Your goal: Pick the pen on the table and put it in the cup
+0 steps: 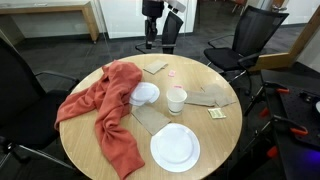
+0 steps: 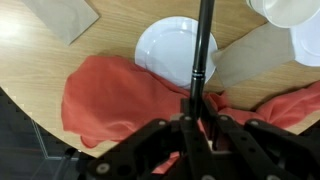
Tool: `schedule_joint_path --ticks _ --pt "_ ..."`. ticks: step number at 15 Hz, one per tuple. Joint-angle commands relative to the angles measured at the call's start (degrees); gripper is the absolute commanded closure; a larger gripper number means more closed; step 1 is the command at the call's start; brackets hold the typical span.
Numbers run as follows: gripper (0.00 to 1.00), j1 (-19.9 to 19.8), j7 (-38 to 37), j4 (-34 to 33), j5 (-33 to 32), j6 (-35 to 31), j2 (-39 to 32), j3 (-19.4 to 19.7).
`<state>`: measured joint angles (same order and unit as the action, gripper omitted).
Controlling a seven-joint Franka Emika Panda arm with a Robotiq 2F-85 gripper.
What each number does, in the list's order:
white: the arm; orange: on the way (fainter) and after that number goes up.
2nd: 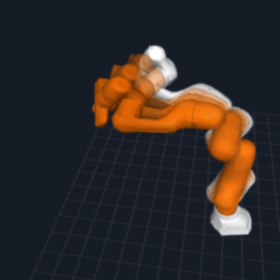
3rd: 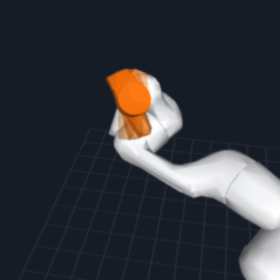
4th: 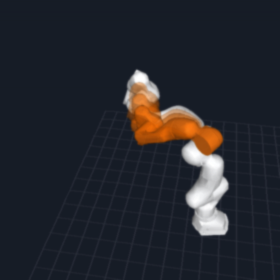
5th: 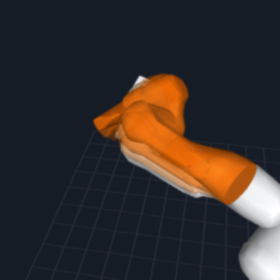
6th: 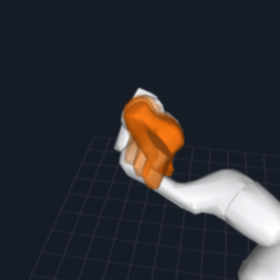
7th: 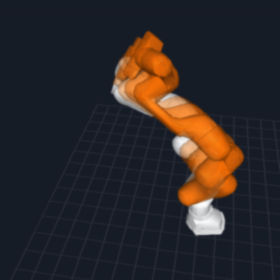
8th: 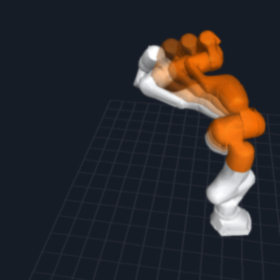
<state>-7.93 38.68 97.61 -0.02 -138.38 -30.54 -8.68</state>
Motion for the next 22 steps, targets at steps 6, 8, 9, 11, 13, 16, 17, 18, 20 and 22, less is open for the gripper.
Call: schedule_joint_path --ticks 6,8,9,11,13,16,17,18,20,22 --pt "0.96 -8.3 32.5 11.0 17.8 -2.6 6.7 -7.4" --pt "0.96 -8.9 39.5 11.8 22.2 -1.9 7.1 -7.9" --pt "0.96 -9.3 43.4 11.8 24.7 -1.2 7.1 -8.2" --pt "0.96 -9.7 50.9 11.6 29.1 -0.2 6.5 -8.7" --pt "0.96 -9.7 56.9 11.3 33.5 0.6 6.1 -8.8" --pt "0.96 -9.2 64.5 10.9 39.8 3.2 5.9 -7.9" --pt "0.96 -9.0 66.9 10.9 41.8 4.3 5.9 -7.6" --pt "0.96 -8.8 69.0 11.2 43.8 5.4 6.1 -7.1" --pt "0.96 -8.2 72.9 11.6 47.3 7.7 6.5 -6.1" --pt "0.96 -7.9 77.3 11.6 51.3 10.4 6.5 -5.1"
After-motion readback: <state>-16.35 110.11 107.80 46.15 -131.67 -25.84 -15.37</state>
